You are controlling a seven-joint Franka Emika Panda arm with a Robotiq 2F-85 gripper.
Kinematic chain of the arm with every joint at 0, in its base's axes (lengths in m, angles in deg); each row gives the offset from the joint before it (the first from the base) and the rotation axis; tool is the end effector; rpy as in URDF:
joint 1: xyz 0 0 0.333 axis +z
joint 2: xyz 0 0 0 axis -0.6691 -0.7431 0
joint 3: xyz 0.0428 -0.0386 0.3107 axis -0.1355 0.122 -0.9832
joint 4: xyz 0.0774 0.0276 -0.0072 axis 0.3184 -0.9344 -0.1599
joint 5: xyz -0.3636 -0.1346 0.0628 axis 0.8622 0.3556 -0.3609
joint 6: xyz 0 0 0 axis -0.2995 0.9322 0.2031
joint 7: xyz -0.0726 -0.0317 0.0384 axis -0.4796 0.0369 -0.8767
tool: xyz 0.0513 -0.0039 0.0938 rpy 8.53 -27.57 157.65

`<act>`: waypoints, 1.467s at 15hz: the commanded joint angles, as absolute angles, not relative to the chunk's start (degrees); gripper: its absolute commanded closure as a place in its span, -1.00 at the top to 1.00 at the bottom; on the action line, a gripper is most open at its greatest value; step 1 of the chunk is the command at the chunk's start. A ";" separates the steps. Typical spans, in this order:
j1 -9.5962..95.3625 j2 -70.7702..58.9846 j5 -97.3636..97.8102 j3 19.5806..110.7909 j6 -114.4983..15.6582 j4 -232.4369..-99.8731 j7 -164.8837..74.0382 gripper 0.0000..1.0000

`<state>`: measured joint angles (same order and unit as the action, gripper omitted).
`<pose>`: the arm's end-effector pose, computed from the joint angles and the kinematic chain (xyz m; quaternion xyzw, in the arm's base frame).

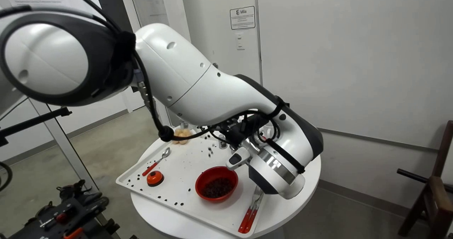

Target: Pour the contents in the clear jug into the red bowl

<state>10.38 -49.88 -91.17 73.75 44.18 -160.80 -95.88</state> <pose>0.5185 -0.2744 0.1385 -0.2671 0.4296 0.6558 0.5604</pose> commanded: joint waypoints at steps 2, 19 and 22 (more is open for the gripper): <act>9.42 -51.84 -94.10 72.06 47.45 -158.14 -100.38 -0.80; 18.73 -46.94 -84.42 78.26 36.12 -159.70 -92.93 -0.80; 22.56 -43.31 -79.63 79.14 30.55 -161.86 -88.67 -0.80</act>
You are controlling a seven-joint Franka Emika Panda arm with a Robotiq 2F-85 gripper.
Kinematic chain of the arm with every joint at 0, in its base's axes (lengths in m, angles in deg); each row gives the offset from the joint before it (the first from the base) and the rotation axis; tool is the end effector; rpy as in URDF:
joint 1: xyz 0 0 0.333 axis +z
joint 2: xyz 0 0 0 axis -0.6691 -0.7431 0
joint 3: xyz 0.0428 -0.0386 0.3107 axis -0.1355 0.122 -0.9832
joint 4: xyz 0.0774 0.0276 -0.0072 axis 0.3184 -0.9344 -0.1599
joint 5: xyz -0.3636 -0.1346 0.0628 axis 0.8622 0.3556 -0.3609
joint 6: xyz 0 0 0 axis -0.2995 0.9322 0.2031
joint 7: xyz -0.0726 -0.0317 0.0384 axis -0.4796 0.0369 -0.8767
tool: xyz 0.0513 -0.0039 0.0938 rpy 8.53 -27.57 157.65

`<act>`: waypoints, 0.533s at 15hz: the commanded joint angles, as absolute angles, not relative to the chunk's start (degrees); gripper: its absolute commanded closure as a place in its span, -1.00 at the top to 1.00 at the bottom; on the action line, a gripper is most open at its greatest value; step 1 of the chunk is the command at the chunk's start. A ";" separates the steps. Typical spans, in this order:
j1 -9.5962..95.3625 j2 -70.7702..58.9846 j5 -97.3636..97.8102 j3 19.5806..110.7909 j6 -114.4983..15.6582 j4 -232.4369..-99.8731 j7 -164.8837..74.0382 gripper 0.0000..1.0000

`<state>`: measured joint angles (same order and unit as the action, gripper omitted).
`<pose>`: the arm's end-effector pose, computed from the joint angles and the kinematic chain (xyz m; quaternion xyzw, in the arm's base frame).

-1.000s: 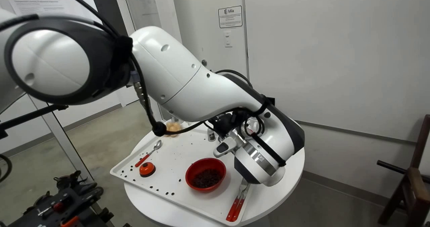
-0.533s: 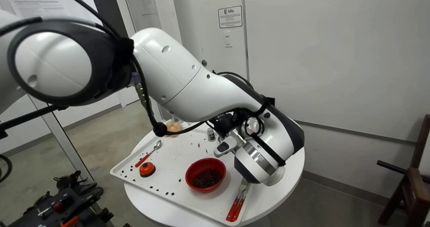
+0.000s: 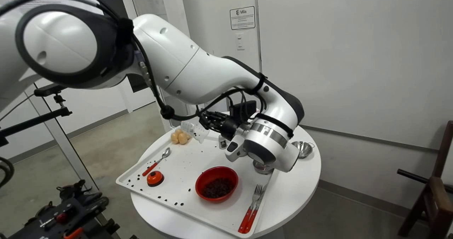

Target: Pour the contents in the clear jug into the red bowl

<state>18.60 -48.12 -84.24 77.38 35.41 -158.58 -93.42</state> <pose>0.5526 -0.2344 0.1395 -0.3504 0.5012 0.6314 0.4769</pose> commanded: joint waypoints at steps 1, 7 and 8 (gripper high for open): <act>23.93 -41.85 -77.95 79.30 28.64 -162.74 -87.41 -0.80; 32.85 -33.16 -68.24 78.53 14.41 -169.22 -80.22 -0.80; 34.27 -32.07 -66.91 78.24 11.47 -170.20 -79.13 -0.80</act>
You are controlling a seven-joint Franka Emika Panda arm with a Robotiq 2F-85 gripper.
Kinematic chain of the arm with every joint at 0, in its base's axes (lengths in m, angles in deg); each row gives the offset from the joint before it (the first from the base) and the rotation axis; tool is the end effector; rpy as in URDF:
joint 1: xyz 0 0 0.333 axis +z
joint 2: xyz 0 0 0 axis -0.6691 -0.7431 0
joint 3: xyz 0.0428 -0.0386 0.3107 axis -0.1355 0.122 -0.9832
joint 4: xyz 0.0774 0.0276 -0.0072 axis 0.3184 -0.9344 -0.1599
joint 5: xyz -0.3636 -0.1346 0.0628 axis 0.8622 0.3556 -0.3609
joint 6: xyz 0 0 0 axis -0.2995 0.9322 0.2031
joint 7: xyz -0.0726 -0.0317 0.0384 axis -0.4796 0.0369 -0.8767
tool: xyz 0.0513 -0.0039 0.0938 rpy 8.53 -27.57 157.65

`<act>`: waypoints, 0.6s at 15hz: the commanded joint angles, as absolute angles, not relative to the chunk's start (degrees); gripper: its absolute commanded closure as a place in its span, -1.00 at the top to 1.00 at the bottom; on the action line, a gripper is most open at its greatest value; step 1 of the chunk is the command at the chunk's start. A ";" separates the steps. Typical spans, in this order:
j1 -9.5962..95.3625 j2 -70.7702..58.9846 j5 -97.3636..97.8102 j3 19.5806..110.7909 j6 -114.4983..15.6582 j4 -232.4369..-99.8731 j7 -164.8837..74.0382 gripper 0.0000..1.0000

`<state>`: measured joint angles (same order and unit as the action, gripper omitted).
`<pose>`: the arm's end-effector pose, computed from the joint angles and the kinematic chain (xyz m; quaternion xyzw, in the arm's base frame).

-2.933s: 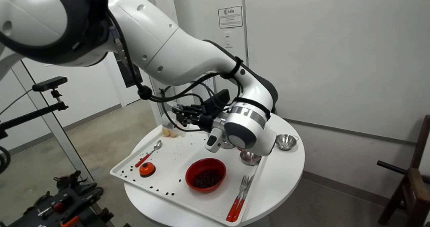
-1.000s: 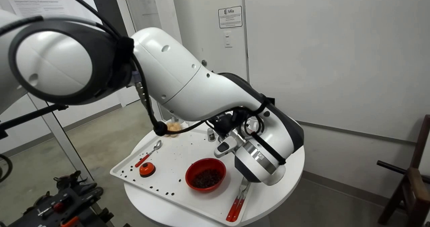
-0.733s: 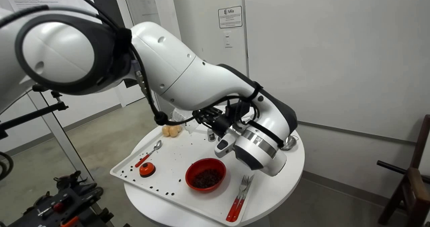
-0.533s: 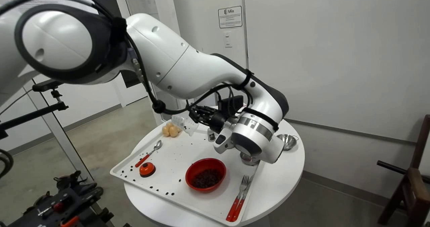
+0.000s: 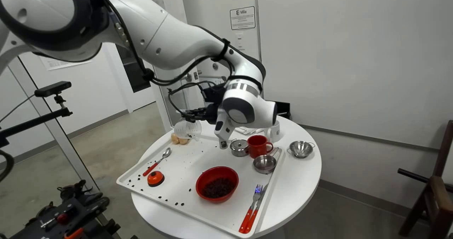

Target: Pour the contents in the clear jug into the red bowl

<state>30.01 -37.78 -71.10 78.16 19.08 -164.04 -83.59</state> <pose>0.5846 -0.1528 0.1768 -0.5190 0.5372 0.5395 0.3885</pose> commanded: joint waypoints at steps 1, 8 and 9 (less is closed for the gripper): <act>35.72 -31.15 -66.12 77.76 7.97 -171.16 -78.08 -0.80; 42.34 -28.57 -58.52 74.43 -15.28 -174.26 -72.56 -0.80; 42.90 -28.51 -57.11 74.08 -18.36 -174.58 -71.83 -0.80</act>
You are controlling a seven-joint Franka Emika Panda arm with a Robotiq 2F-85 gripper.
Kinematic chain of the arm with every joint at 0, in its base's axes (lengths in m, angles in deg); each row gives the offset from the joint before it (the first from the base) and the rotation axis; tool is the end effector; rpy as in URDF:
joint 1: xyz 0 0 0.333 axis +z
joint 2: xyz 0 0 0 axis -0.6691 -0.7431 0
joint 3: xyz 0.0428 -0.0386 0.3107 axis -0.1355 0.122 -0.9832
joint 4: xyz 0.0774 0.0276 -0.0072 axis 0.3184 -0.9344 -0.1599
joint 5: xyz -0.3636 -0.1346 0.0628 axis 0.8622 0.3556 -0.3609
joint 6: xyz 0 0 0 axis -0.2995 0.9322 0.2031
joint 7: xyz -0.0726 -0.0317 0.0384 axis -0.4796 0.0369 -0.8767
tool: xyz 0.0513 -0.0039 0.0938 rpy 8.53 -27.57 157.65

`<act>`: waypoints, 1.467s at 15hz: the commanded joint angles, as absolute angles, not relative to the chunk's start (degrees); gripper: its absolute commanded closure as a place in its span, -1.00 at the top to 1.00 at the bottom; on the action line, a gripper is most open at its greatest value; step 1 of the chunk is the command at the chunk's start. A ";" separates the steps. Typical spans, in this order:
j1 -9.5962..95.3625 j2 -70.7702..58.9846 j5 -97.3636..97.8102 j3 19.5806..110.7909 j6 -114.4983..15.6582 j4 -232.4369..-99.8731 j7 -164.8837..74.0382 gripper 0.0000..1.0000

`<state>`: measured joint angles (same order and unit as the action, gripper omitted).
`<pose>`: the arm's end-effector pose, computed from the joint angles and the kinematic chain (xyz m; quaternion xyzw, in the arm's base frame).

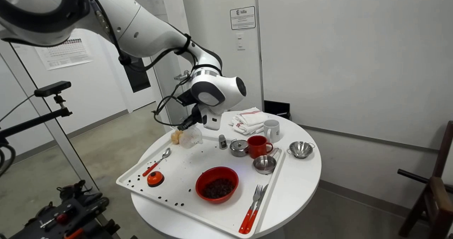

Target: Pour the contents in the clear jug into the red bowl

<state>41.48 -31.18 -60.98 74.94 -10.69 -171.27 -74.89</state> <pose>0.6123 -0.0590 0.1663 -0.6871 0.5510 0.3666 0.2999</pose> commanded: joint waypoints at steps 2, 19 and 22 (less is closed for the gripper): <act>43.72 -28.58 -53.86 73.51 -24.10 -174.95 -70.69 -0.80; 44.05 -26.34 -49.43 63.69 -83.83 -188.64 -63.55 -0.80; 44.80 -24.44 -47.34 64.89 -78.88 -191.31 -66.48 -0.80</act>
